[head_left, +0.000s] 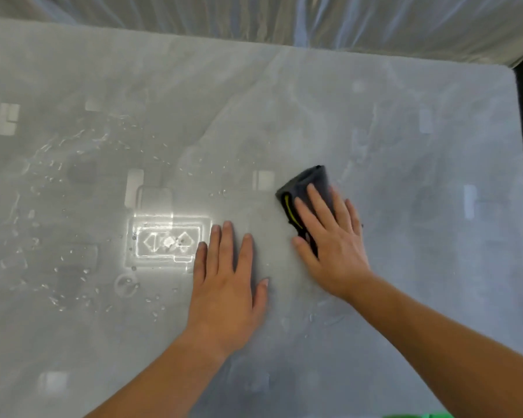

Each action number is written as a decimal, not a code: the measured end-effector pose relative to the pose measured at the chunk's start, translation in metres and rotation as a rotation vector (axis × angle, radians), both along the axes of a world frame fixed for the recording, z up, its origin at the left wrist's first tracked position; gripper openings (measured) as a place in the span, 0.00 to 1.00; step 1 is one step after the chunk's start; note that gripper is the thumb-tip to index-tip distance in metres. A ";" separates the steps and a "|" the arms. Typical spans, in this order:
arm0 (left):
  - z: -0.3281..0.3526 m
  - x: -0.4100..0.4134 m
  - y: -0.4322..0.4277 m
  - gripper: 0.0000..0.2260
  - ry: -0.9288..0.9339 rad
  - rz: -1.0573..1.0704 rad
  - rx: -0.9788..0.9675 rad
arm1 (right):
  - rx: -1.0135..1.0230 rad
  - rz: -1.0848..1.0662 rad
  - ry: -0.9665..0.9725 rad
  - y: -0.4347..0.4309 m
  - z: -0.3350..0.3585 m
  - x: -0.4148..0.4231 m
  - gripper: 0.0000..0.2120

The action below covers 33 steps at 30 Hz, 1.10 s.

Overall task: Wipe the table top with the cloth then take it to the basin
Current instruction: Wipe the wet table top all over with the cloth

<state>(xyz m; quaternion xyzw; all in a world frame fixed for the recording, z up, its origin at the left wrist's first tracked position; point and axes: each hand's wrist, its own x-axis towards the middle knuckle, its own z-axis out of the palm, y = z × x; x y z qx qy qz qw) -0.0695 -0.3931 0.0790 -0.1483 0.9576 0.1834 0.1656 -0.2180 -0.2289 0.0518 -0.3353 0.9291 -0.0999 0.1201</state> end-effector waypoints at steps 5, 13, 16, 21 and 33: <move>0.008 0.012 0.010 0.33 -0.011 0.017 -0.005 | 0.002 0.133 0.027 0.048 0.002 0.000 0.26; 0.008 0.021 0.024 0.33 -0.027 0.065 -0.026 | 0.017 0.034 0.056 0.051 0.002 0.045 0.27; 0.009 0.025 0.025 0.33 -0.032 0.074 -0.023 | 0.047 0.244 0.028 0.073 0.007 0.057 0.26; 0.011 0.041 0.026 0.33 -0.024 0.014 0.023 | -0.050 -0.016 -0.031 0.071 0.007 0.012 0.24; 0.003 0.075 0.041 0.34 -0.016 -0.045 0.070 | -0.089 -0.126 -0.043 0.126 0.008 0.073 0.27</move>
